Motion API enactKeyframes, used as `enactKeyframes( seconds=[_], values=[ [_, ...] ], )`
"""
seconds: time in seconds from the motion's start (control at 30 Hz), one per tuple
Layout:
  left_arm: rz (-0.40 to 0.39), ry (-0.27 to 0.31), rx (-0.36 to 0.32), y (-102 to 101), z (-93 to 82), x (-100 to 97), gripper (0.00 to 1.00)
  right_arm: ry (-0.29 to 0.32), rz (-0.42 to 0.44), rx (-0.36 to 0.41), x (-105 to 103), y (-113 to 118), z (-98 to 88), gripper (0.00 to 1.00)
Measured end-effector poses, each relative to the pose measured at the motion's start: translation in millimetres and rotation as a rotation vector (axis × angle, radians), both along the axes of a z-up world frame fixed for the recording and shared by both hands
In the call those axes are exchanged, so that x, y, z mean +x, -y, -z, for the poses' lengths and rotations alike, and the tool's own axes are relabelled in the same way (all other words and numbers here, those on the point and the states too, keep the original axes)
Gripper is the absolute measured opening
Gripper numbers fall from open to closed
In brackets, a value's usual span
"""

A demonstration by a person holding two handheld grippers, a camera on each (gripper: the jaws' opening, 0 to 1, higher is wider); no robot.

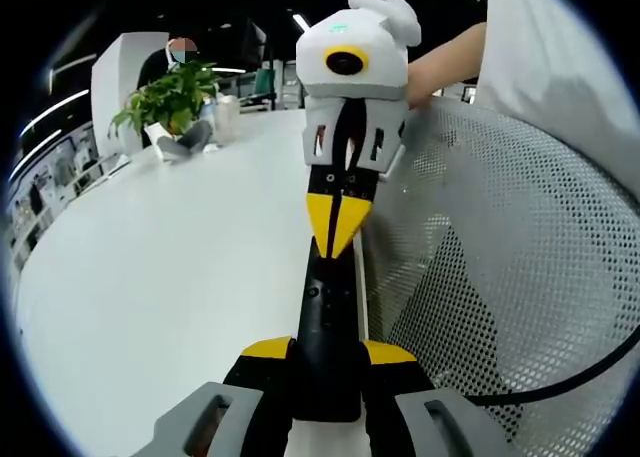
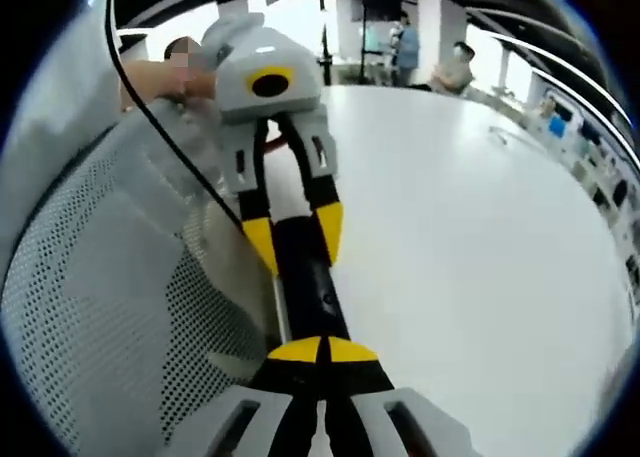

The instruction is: Press the specified remote control buttons in sequence, fully releasing each button before pressing the next.

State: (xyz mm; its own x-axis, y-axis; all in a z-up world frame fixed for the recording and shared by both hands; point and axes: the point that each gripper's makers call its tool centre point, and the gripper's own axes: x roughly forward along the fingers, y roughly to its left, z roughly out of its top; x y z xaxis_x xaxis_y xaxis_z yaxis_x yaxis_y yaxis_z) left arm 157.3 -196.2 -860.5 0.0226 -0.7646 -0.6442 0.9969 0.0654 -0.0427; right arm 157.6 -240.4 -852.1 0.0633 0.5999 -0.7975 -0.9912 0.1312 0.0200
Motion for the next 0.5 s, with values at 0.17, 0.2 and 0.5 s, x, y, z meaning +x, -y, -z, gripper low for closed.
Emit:
enactKeyframes(
  seconds=[0.17, 0.2, 0.5],
  values=[
    [0.002, 0.002, 0.002, 0.1, -0.1, -0.1, 0.25, 0.001, -0.028, 0.003, -2.4, -8.2, 1.2, 0.0],
    [0.002, 0.003, 0.002, 0.1, -0.1, 0.0, 0.25, 0.006, -0.039, -0.006, -2.4, -8.2, 1.2, 0.0],
    [0.004, 0.003, 0.003, 0.3, -0.5, -0.2, 0.25, 0.049, -0.082, -0.124, -2.1, -9.0, 3.2, 0.0]
  ],
)
